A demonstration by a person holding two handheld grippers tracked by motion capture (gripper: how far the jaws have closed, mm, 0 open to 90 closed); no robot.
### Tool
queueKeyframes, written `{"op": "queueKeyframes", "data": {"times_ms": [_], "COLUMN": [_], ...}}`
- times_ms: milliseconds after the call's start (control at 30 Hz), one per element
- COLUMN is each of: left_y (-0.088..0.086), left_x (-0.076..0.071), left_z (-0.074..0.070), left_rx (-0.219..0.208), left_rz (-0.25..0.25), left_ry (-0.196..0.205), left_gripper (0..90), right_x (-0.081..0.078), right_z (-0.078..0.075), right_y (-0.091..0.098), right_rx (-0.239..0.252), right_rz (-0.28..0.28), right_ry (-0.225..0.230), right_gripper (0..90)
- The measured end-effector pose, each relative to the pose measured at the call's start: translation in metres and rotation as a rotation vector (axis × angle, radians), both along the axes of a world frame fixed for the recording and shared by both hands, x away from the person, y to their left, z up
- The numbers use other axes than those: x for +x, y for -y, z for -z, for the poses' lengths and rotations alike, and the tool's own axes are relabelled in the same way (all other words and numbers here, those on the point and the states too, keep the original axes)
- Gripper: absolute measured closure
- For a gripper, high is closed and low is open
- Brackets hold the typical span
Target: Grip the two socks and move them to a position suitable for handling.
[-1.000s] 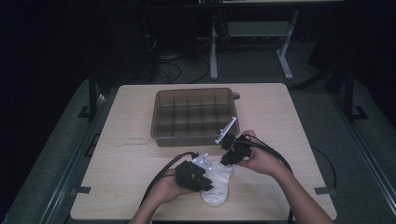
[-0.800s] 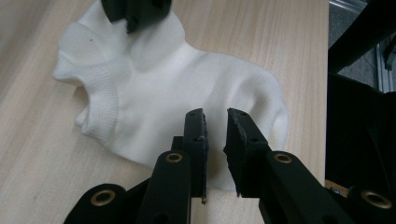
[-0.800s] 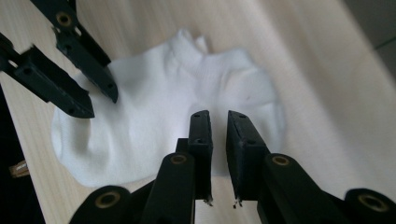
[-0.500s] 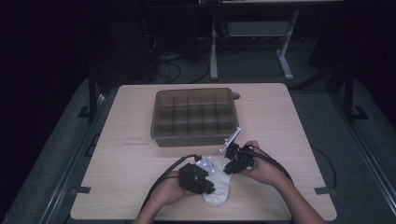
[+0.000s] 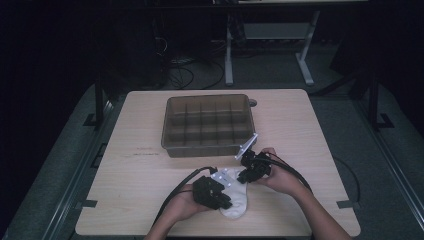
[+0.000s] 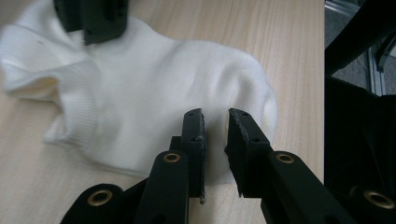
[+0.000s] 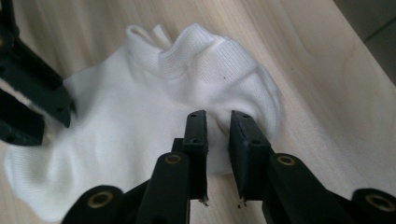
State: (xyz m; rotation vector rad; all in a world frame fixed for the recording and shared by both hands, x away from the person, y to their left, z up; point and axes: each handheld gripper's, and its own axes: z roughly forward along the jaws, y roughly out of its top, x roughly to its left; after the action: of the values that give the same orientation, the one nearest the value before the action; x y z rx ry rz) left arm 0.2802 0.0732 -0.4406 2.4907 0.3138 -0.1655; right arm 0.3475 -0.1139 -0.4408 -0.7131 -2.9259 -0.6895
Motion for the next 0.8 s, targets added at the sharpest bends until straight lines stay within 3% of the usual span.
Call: {"op": "queueKeyframes", "data": {"times_ms": [200, 300, 467, 800], "left_y": [-0.010, -0.015, -0.019, -0.025], "left_x": [0.006, 0.009, 0.012, 0.018], "left_z": [-0.012, -0.016, -0.017, -0.019], "left_rx": [-0.010, -0.001, 0.005, 0.010], "left_rz": [-0.033, -0.047, -0.067, -0.095], "left_ry": [0.022, 0.035, 0.033, 0.027], "left_gripper": [75.6, 75.7, 75.7, 75.7], "right_x": [-0.009, -0.017, -0.037, -0.071], "right_z": [-0.014, -0.019, -0.029, -0.031], "right_y": [0.004, 0.006, 0.008, -0.001], "right_rx": [0.049, 0.051, 0.084, 0.105], "right_rz": [-0.026, -0.039, -0.081, -0.189], "right_ry": [0.019, 0.028, 0.037, 0.021], "right_gripper": [71.3, 69.9, 69.3, 67.4]}}
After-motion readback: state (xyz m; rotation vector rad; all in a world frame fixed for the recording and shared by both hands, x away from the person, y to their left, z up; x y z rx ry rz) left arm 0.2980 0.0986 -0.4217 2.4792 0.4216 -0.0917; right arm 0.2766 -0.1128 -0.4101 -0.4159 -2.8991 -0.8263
